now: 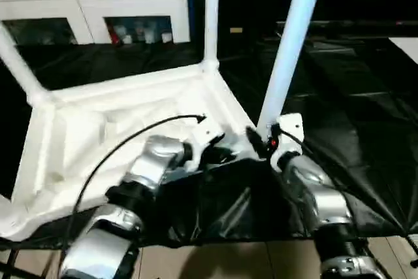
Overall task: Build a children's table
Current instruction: Rotate leg to tighten
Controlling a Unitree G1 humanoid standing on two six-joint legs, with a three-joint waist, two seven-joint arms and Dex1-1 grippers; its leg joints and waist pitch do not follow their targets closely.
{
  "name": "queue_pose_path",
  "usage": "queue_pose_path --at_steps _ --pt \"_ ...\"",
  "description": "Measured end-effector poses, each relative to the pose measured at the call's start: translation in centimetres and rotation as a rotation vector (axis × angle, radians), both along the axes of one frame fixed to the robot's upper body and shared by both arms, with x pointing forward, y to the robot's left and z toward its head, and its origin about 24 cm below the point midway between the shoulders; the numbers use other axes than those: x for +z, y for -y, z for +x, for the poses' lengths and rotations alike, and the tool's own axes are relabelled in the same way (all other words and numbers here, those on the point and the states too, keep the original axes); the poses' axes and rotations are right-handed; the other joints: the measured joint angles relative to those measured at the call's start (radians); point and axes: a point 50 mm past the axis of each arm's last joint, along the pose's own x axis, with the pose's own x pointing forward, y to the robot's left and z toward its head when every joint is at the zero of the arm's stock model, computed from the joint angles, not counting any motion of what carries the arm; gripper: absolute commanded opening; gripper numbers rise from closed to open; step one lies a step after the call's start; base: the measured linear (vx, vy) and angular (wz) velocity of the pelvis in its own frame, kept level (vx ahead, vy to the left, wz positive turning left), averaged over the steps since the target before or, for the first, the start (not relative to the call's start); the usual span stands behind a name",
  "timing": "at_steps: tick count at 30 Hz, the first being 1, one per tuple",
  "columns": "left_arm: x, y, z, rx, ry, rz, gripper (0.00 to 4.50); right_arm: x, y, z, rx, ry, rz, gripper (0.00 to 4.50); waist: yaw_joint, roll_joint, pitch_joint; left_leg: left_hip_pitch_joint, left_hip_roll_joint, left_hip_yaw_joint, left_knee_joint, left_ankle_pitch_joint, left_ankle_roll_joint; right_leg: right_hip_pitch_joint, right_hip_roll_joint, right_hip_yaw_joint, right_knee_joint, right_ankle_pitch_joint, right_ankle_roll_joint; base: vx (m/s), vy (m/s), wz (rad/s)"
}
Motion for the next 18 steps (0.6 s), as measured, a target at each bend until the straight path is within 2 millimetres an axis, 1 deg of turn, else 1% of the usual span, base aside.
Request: queue_pose_path --at_steps 2,3,6,7,8,9,12,16,18 --pt "0.0 0.1 0.0 -0.002 0.0 -0.001 0.0 0.0 0.0 0.0 0.0 0.0 0.01 3.25 0.0 0.002 0.0 0.0 0.0 0.0 0.0 0.0 0.0 0.0 0.0 0.0 0.0 0.0 0.0 0.0 0.0 0.0" --pt "0.0 0.1 0.0 -0.008 0.001 -0.002 0.0 0.1 0.2 0.0 0.018 0.003 0.009 3.48 0.0 0.002 0.0 -0.001 0.0 0.0 0.0 0.0 0.0 0.0 0.0 0.0 -0.001 0.0 0.0 0.0 0.0 0.0" --pt "0.1 0.0 -0.1 -0.024 0.001 -0.004 0.0 0.2 0.6 -0.1 0.081 0.007 0.006 3.53 0.0 0.003 0.0 -0.001 0.0 0.0 -0.001 -0.001 0.001 0.0 0.0 0.0 -0.001 0.001 -0.001 0.0 0.0 0.0" --pt "0.1 -0.1 -0.1 -0.033 -0.001 -0.005 0.0 0.2 0.6 -0.1 0.112 0.008 -0.005 3.62 0.0 0.004 0.0 -0.001 0.0 0.0 -0.001 -0.001 0.001 0.0 0.0 0.0 -0.001 0.001 -0.001 0.0 0.0 0.0" --pt "0.1 -0.3 -0.2 -0.047 -0.003 -0.006 0.0 0.3 0.8 -0.2 0.16 0.008 -0.024 3.62 0.0 0.004 0.0 -0.001 0.0 0.0 -0.002 0.0 0.001 0.0 0.0 -0.001 -0.001 0.0 -0.001 0.0 0.0 0.0" --pt "0.2 -0.7 -0.4 -0.083 -0.01 -0.002 0.0 0.3 1.2 -0.6 0.252 0.007 -0.059 3.62 0.001 0.004 0.0 -0.001 0.0 0.0 -0.003 0.0 0.001 -0.001 0.0 -0.001 -0.001 0.0 -0.001 0.0 0.0 0.0" --pt "0.2 -1.7 -0.7 -0.146 -0.044 -0.012 0.0 0.5 1.7 -1.5 0.417 -0.001 -0.088 3.62 0.002 0.004 0.001 -0.001 0.0 0.0 -0.004 0.0 0.002 -0.001 0.001 -0.001 -0.001 -0.001 -0.001 0.0 0.0 0.0" --pt "0.1 -2.6 -1.2 -0.23 -0.074 -0.017 0.0 0.8 2.5 -2.6 0.602 -0.036 -0.086 3.62 0.004 0.001 0.003 -0.002 0.001 0.0 -0.003 0.0 0.002 -0.001 0.001 -0.001 0.0 -0.001 -0.001 0.0 0.0 0.0" --pt "0.1 -3.1 -1.3 -0.258 -0.088 -0.015 0.0 1.0 2.5 -2.9 0.671 -0.048 -0.083 3.62 0.008 0.0 0.003 -0.001 0.001 0.0 -0.003 0.0 0.001 -0.001 0.001 -0.001 0.0 -0.001 -0.002 0.0 0.0 0.0"
